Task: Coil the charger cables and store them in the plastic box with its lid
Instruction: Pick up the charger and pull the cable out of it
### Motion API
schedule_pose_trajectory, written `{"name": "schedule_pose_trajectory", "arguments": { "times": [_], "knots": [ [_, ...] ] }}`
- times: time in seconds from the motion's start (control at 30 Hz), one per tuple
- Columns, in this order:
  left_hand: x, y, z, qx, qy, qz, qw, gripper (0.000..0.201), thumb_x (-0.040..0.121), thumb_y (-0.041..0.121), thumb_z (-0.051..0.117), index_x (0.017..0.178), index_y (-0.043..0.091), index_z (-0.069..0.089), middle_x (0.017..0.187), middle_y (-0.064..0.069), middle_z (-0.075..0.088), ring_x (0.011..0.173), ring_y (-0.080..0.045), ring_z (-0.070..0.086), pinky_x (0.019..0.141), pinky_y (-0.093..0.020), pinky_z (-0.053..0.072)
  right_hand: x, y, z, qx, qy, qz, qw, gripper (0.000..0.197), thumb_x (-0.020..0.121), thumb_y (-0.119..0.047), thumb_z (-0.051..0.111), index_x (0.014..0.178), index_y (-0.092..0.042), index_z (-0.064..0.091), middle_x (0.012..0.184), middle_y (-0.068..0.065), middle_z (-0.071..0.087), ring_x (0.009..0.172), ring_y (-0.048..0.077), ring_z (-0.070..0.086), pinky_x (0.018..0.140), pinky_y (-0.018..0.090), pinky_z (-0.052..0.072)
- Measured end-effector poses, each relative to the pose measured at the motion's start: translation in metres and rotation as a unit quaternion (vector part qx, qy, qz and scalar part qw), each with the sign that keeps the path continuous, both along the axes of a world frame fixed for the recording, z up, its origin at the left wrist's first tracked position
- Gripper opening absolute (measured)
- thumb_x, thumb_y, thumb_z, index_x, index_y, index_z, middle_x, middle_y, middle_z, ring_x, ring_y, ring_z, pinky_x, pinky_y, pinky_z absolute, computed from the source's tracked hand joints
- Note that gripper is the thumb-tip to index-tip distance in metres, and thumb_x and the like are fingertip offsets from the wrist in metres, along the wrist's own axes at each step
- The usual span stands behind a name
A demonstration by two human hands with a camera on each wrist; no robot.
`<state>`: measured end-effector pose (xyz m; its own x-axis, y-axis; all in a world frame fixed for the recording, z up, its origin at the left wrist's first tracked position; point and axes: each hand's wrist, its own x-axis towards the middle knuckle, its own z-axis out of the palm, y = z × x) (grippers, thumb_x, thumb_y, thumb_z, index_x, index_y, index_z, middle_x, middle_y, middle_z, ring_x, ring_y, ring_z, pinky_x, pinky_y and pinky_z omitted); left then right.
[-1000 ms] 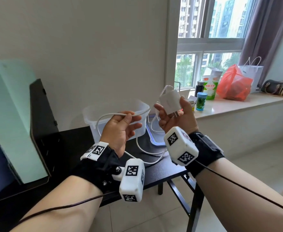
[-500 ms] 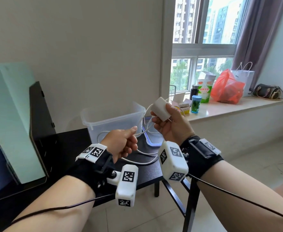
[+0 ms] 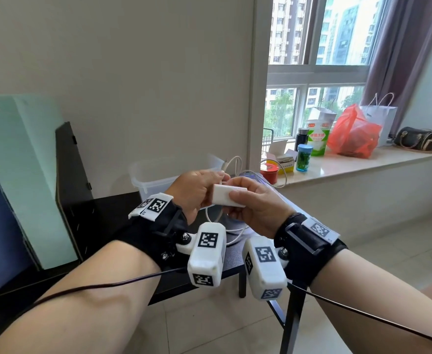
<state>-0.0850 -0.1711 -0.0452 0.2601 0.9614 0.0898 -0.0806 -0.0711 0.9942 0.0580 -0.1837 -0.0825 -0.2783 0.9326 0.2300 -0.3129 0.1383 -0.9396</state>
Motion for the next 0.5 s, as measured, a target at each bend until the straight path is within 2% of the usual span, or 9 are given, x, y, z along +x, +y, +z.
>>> {"name": "schedule_pose_trajectory", "arguments": {
  "times": [0.07, 0.1, 0.13, 0.2, 0.3, 0.4, 0.47, 0.5],
  "knots": [
    [0.002, -0.001, -0.001, 0.001, -0.026, 0.003, 1.0, 0.015, 0.091, 0.014, 0.053, 0.078, 0.012, 0.06, 0.058, 0.001, 0.064, 0.055, -0.011, 0.06, 0.061, -0.028, 0.051, 0.006, -0.001, -0.001, 0.0, -0.014, 0.014, 1.0, 0.027, 0.066, -0.013, 0.068, 0.091, -0.012, 0.057, 0.086, 0.002, 0.064, 0.065, 0.013, 0.064, 0.056, 0.022, 0.05],
    [0.002, -0.001, -0.002, 0.004, -0.033, 0.012, 0.999, 0.014, 0.091, 0.014, 0.053, 0.078, 0.013, 0.059, 0.055, 0.005, 0.066, 0.052, -0.009, 0.061, 0.057, -0.026, 0.053, 0.009, -0.001, -0.002, -0.002, -0.01, 0.02, 1.0, 0.038, 0.06, -0.015, 0.078, 0.092, -0.012, 0.058, 0.094, 0.002, 0.064, 0.069, 0.013, 0.065, 0.058, 0.023, 0.052],
    [0.003, 0.0, -0.004, 0.012, -0.035, 0.024, 0.999, 0.014, 0.092, 0.016, 0.052, 0.079, 0.014, 0.058, 0.055, 0.006, 0.067, 0.052, -0.009, 0.062, 0.055, -0.025, 0.053, 0.014, -0.001, -0.003, -0.006, 0.001, 0.023, 1.0, 0.051, 0.051, -0.02, 0.087, 0.094, -0.011, 0.06, 0.097, 0.002, 0.064, 0.072, 0.014, 0.066, 0.058, 0.023, 0.054],
    [0.002, 0.003, -0.006, 0.039, -0.02, 0.048, 0.998, 0.016, 0.094, 0.017, 0.05, 0.08, 0.017, 0.059, 0.054, 0.005, 0.064, 0.053, -0.01, 0.059, 0.056, -0.023, 0.049, 0.023, -0.001, -0.005, -0.014, 0.032, 0.016, 0.999, 0.069, 0.034, -0.029, 0.093, 0.094, -0.013, 0.063, 0.093, 0.005, 0.063, 0.069, 0.015, 0.067, 0.056, 0.022, 0.055],
    [0.0, 0.007, -0.012, 0.083, 0.031, 0.067, 0.994, 0.018, 0.094, 0.016, 0.049, 0.083, 0.018, 0.064, 0.057, 0.002, 0.05, 0.047, -0.009, 0.043, 0.05, -0.019, 0.035, 0.041, 0.004, -0.008, -0.025, 0.091, -0.008, 0.996, 0.068, 0.026, -0.024, 0.094, 0.089, -0.019, 0.069, 0.095, 0.007, 0.061, 0.073, 0.018, 0.067, 0.059, 0.023, 0.057],
    [0.0, 0.01, -0.018, 0.126, 0.102, 0.066, 0.985, 0.016, 0.092, 0.02, 0.054, 0.092, 0.021, 0.07, 0.048, 0.013, 0.05, 0.043, -0.003, 0.039, 0.047, -0.011, 0.034, 0.055, 0.011, -0.011, -0.028, 0.126, -0.016, 0.992, 0.066, 0.026, -0.02, 0.095, 0.088, -0.022, 0.072, 0.104, 0.009, 0.061, 0.082, 0.022, 0.068, 0.067, 0.027, 0.058],
    [0.003, 0.009, -0.021, 0.137, 0.132, 0.059, 0.98, 0.017, 0.09, 0.022, 0.057, 0.086, 0.033, 0.07, 0.045, 0.015, 0.051, 0.046, -0.005, 0.04, 0.052, -0.014, 0.034, 0.059, 0.014, -0.013, -0.028, 0.13, -0.018, 0.991, 0.066, 0.027, -0.019, 0.095, 0.089, -0.022, 0.072, 0.107, 0.009, 0.06, 0.084, 0.023, 0.068, 0.068, 0.028, 0.058],
    [0.005, 0.008, -0.022, 0.141, 0.14, 0.057, 0.978, 0.02, 0.089, 0.022, 0.058, 0.082, 0.037, 0.069, 0.05, 0.012, 0.052, 0.051, -0.011, 0.04, 0.054, -0.02, 0.033, 0.06, 0.016, -0.013, -0.027, 0.129, -0.018, 0.991, 0.066, 0.027, -0.019, 0.095, 0.089, -0.022, 0.072, 0.107, 0.009, 0.06, 0.084, 0.023, 0.068, 0.068, 0.028, 0.058]
  ]
}}
